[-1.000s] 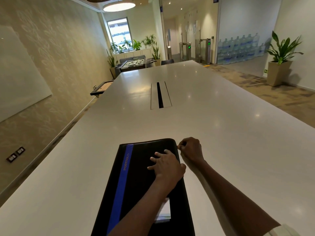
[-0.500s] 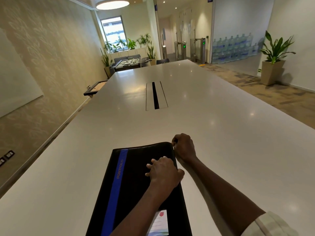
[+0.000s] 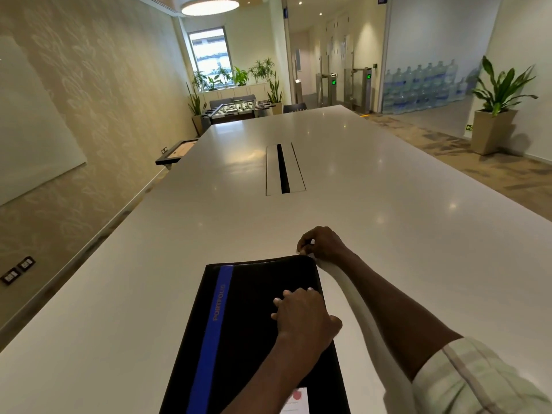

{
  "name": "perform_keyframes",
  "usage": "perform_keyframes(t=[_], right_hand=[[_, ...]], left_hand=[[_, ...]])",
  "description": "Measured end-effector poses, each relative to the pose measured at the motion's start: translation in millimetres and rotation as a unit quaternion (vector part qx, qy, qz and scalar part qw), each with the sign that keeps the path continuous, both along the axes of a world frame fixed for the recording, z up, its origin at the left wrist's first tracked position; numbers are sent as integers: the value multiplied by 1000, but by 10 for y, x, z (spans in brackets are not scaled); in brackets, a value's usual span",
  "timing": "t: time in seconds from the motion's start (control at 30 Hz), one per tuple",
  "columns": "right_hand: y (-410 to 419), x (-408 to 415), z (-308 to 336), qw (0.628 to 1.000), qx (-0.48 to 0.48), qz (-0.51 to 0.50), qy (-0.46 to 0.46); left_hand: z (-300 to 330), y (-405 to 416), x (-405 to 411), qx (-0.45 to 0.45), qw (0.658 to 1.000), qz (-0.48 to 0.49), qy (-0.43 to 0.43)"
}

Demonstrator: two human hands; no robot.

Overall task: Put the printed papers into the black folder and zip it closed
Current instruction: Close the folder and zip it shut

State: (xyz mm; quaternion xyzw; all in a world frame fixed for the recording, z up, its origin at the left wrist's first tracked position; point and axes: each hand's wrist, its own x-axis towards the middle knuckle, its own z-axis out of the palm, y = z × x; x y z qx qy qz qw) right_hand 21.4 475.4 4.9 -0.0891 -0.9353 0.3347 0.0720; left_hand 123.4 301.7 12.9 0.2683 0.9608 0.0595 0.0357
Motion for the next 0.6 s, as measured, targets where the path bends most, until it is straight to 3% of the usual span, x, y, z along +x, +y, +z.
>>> perform_keyframes(t=[0.13, 0.3, 0.6], right_hand=[[8, -11, 47, 999, -32, 16, -23], [-66, -31, 93, 999, -48, 6, -24], [-63, -29, 143, 988, -144, -45, -45]], left_hand=[[160, -27, -260, 56, 997, -9, 44], [288, 52, -965, 173, 985, 26, 8], [170, 322, -1617, 174, 963, 52, -201]])
